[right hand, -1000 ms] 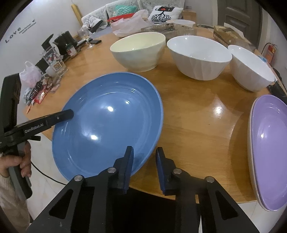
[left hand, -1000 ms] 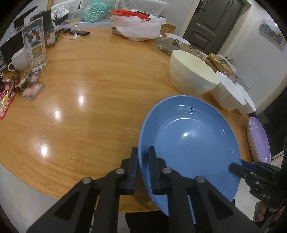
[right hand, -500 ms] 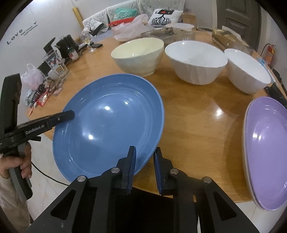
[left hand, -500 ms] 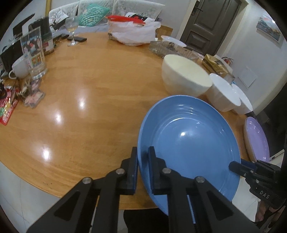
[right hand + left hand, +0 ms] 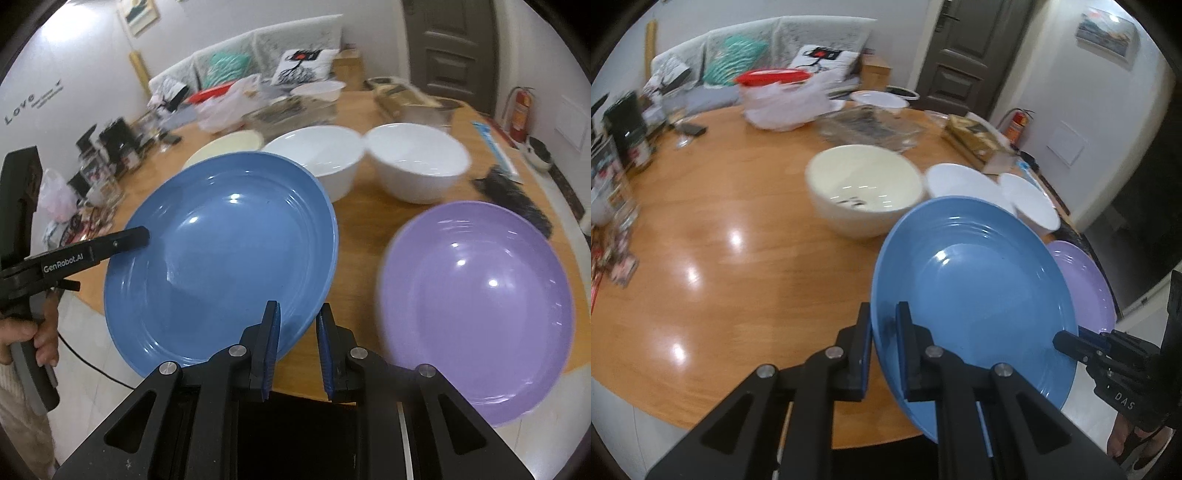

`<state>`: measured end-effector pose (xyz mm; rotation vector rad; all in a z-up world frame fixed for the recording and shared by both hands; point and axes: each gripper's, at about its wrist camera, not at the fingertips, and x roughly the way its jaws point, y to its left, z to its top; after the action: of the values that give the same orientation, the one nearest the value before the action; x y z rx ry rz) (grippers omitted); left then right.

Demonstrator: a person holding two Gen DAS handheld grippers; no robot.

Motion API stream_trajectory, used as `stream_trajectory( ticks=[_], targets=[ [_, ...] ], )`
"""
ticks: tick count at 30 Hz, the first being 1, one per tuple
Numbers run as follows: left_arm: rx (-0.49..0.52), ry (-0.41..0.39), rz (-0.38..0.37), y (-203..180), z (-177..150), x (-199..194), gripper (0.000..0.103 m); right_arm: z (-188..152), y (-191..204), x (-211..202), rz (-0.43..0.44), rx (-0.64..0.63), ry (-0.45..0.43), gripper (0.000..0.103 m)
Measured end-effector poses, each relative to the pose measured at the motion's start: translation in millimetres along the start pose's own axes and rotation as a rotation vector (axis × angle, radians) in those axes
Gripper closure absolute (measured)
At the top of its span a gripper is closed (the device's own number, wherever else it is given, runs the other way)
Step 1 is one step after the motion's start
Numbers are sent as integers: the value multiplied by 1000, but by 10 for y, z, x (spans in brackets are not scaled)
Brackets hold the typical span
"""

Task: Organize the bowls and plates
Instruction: 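Carry the blue plate with the left tool onto the purple plate, open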

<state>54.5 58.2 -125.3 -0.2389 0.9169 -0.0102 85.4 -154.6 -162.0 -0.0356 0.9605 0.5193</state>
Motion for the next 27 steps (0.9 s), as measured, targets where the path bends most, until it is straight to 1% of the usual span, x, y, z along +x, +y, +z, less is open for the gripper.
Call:
stream_trajectory(
  ticks=[9,15,21,27],
  targets=[
    [109,15,-58,-787,178,217,95,-99,-673,-346,-74,104,-58,89],
    [178,52,-94,-1309,215,439,95,-170,-1081,-513,-138,169,-77,89],
    [228,96,-103,-1648,222,676,94,-233,-1381,-604,-199,214,-78,89],
    [264,127,-90,-1855,184,865,92,-272,-1515,-597,-253,218,-58,89]
  ],
)
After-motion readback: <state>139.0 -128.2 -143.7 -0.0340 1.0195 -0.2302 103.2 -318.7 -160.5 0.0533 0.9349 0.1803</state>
